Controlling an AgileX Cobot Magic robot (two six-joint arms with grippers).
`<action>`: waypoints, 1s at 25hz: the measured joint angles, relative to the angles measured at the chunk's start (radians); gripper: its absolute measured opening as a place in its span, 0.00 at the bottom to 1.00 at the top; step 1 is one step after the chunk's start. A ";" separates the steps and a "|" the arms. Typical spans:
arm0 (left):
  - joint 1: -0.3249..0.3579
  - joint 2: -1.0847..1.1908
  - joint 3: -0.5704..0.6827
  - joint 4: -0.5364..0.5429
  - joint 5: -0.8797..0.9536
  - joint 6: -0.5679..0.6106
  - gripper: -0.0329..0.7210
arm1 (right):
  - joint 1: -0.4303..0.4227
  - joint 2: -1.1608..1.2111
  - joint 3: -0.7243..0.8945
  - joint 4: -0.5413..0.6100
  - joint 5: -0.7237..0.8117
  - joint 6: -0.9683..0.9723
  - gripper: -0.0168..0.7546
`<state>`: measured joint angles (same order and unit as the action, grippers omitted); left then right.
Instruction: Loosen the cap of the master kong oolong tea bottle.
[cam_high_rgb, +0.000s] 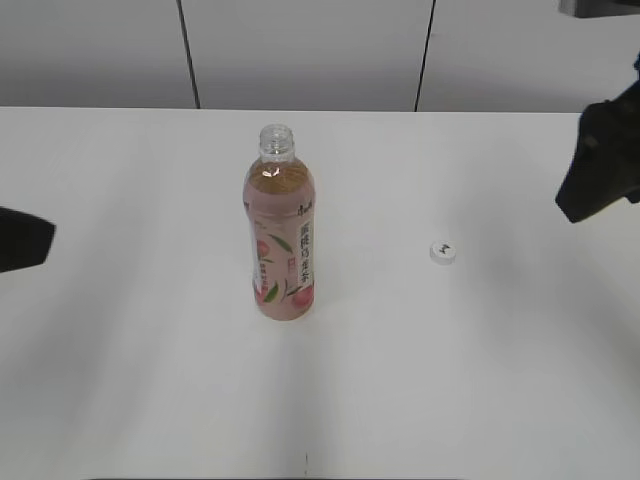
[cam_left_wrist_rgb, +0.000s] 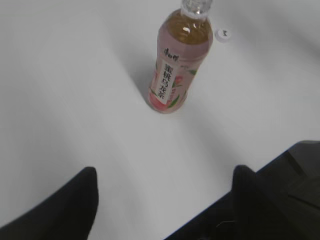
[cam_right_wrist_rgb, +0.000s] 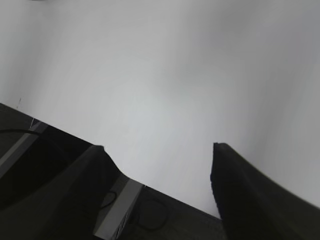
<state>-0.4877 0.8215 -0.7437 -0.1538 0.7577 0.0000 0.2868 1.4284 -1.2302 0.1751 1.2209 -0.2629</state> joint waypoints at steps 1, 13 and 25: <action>0.000 -0.051 -0.001 0.009 0.031 0.005 0.70 | 0.000 -0.036 0.028 0.000 0.001 0.002 0.67; 0.000 -0.398 0.122 0.095 0.196 0.009 0.70 | 0.000 -0.587 0.403 -0.140 -0.042 0.066 0.67; 0.000 -0.688 0.182 0.088 0.267 0.009 0.68 | 0.000 -1.155 0.654 -0.236 -0.075 0.126 0.67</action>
<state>-0.4877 0.1335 -0.5620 -0.0662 1.0250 0.0087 0.2868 0.2739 -0.5760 -0.0612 1.1461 -0.1373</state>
